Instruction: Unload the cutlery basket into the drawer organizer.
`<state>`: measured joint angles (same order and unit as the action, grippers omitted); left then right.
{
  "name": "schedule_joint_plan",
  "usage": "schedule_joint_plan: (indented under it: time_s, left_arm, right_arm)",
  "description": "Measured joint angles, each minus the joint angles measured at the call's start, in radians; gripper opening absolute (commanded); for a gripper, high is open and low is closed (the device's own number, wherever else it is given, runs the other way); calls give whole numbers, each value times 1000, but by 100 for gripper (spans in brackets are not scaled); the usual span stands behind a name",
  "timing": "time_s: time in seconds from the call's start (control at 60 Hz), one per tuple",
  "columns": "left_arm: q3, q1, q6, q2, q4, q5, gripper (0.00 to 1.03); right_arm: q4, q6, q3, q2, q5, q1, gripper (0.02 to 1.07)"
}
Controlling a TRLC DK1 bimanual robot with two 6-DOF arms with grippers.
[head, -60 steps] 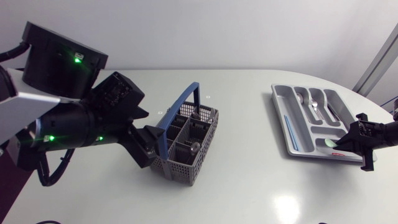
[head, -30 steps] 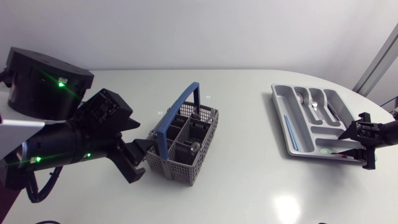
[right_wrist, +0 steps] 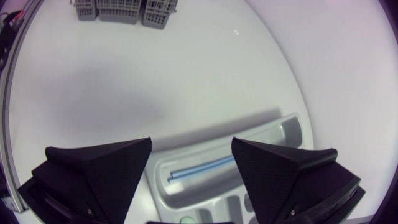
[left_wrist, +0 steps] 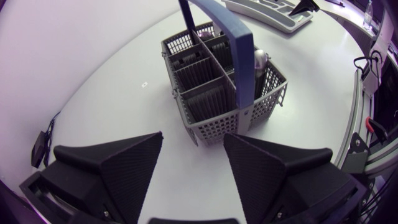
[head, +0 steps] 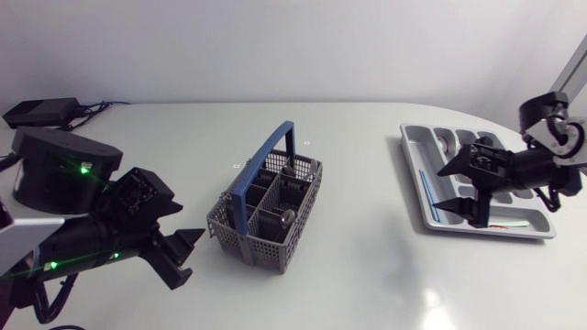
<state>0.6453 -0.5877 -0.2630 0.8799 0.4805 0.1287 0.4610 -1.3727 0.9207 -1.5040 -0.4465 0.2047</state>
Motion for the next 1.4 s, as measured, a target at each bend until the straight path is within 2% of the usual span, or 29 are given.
schedule_joint_plan:
  time_s: [0.2, 0.367, 0.45, 0.517, 0.617, 0.667, 0.7, 0.733, 0.767, 0.833, 1.083, 1.267, 1.4]
  left_arm:
    - [-77, 12, 0, -3, -46, -19, 70]
    - [-112, 24, -3, 29, -85, -24, 70]
    - [-121, 31, -11, 63, -112, -27, 70]
    - [-121, 46, -25, 106, -152, -37, 69]
    - [-121, 76, -30, 180, -204, -48, 64]
    - [-121, 98, -31, 219, -240, -57, 60]
    - [-121, 111, -31, 240, -256, -65, 59]
    - [-119, 123, -31, 260, -270, -72, 59]
    - [-117, 132, -34, 281, -285, -76, 55]
    - [-110, 143, -34, 321, -312, -80, 51]
    - [-57, 171, -34, 469, -426, -117, 51]
    - [-8, 220, -38, 579, -479, -156, 51]
    - [76, 265, -55, 675, -499, -178, 51]
  right_arm:
    - [-192, 321, 6, -56, 90, -275, 93]
    - [-212, 508, 103, -219, 112, -390, 92]
    - [-216, 578, 181, -290, 115, -418, 80]
    - [-224, 637, 243, -334, 115, -430, 75]
    - [-226, 713, 332, -391, 107, -439, 56]
    - [-226, 748, 377, -418, 93, -440, 42]
    - [-223, 765, 399, -430, 80, -440, 38]
    - [-222, 780, 417, -442, 72, -440, 29]
    - [-216, 795, 438, -454, 56, -442, 25]
    - [-181, 815, 484, -481, 21, -446, 23]
    - [3, 824, 617, -572, -150, -469, 21]
    - [87, 776, 615, -567, -182, -459, 21]
    - [102, 745, 511, -497, -179, -452, 21]
